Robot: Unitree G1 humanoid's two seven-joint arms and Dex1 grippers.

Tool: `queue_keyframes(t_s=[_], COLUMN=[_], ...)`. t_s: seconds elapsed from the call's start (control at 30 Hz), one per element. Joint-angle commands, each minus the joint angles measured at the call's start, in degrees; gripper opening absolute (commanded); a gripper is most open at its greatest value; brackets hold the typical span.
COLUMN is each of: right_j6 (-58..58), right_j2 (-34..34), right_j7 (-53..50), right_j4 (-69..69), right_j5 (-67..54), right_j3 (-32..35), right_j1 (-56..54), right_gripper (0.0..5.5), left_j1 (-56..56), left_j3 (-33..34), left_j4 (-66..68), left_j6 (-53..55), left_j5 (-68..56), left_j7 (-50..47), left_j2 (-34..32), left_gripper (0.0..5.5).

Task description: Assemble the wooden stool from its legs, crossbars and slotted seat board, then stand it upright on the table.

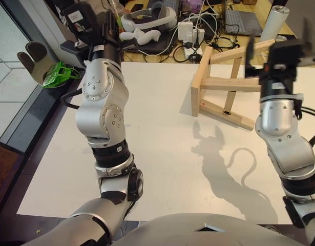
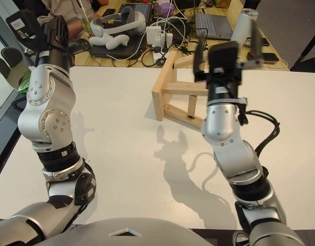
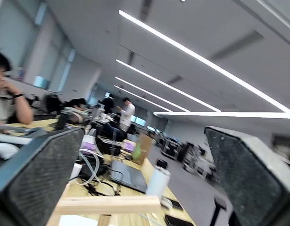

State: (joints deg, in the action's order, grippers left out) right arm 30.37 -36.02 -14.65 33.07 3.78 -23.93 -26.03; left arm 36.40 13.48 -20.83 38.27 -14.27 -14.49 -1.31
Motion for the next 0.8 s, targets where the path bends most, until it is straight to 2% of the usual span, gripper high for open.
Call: queue_keyframes(t_s=[0.03,0.13,0.23,0.4,0.8], right_j6=[-3.9,-9.1,-13.1,-18.1,-22.4], right_j2=[-11.6,-15.2,-11.8,-1.5,2.2], right_j7=[24.2,35.5,40.3,38.9,38.4], right_j4=[-7.1,-13.5,-20.5,-32.8,-46.2], right_j5=[9.5,14.9,20.3,28.5,36.7], right_j3=[-12.2,-16.3,-18.4,-17.9,-13.2], right_j1=[-3.3,-4.3,-7.1,-13.1,-13.0], right_gripper=[4.69,4.69,4.69,4.69,4.69], left_j1=[-2.2,-3.3,-3.5,-2.8,-2.8], left_j3=[1.6,0.6,0.5,0.3,0.4], left_j4=[-1.5,-2.2,-2.3,-1.6,-0.6], left_j6=[0.7,1.1,1.5,2.0,2.4], left_j5=[-1.2,-1.4,-1.5,-1.9,-2.3], left_j7=[-2.7,-3.4,-3.5,-3.5,-2.6], left_j2=[3.6,5.7,6.3,6.8,5.8], left_gripper=[0.85,0.85,0.85,0.85,0.85])
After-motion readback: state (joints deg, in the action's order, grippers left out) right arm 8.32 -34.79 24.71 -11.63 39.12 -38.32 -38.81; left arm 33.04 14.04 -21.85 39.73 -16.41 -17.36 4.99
